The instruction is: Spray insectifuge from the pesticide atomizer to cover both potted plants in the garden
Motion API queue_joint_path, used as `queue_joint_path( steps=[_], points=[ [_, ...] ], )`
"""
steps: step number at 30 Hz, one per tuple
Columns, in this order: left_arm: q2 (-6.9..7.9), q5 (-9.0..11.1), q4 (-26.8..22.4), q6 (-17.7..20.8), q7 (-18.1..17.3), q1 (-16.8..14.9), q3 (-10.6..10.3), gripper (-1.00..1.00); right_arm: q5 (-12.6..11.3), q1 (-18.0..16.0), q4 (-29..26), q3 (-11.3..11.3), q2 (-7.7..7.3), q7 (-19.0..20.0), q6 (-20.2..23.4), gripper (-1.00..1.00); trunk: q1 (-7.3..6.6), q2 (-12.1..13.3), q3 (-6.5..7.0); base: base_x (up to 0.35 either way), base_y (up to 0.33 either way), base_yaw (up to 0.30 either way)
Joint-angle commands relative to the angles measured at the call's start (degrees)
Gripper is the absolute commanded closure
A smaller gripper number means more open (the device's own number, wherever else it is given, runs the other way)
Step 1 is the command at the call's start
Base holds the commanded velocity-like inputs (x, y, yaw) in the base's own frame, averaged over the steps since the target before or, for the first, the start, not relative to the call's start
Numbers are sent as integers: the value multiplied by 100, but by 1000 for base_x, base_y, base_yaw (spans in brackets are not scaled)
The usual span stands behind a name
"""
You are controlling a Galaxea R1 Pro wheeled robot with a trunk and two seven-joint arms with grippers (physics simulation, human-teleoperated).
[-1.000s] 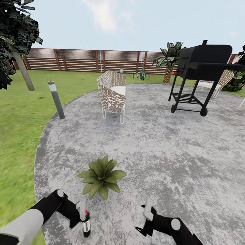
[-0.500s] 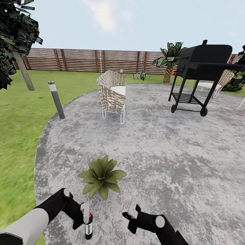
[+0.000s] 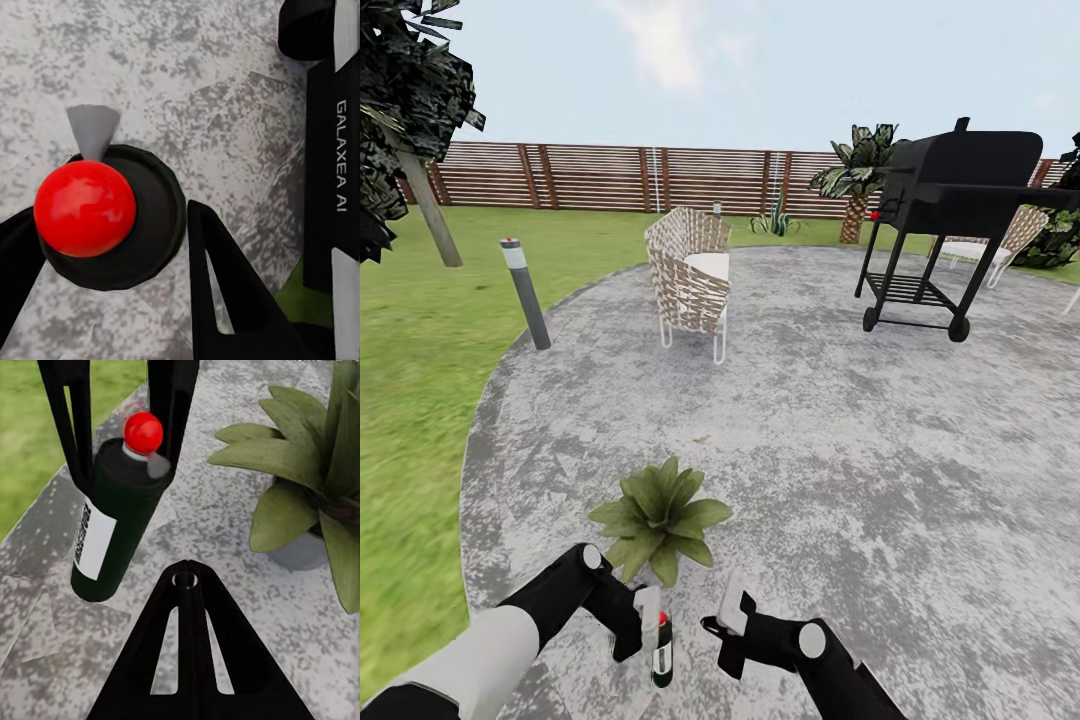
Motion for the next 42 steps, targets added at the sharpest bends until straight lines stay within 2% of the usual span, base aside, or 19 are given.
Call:
queue_joint_path(
  steps=[1,5,8,17,23,35,42],
  points=[
    [-15,-17,-11,-24,3,-2,-17,100,60,-2,-6,-9,2,4,-36,100,-1,-2,-5,0,0,0],
    [-73,-24,-14,-177,81,17,-4,100,60,-2,-9,-9,3,4,-36,100,-1,-2,-5,0,0,0],
    [-90,-21,-8,-383,378,52,7,100,60,-2,-17,-11,3,4,-42,100,-1,-2,-5,0,0,0],
    [-139,-11,8,-531,666,84,9,100,60,-2,-18,-8,3,4,-44,100,-1,-2,-5,0,0,0],
    [-241,-11,13,-539,692,86,7,100,60,-2,-18,-13,3,4,-45,100,-1,-2,-5,0,0,0],
    [-243,-88,63,-572,678,86,0,100,60,-2,-10,-16,-2,-4,-38,100,-1,-2,-5,0,0,0],
    [-243,-98,99,-794,674,93,0,100,60,-2,-15,-16,-4,-4,-37,100,-1,-2,-5,0,0,0]
  ],
)
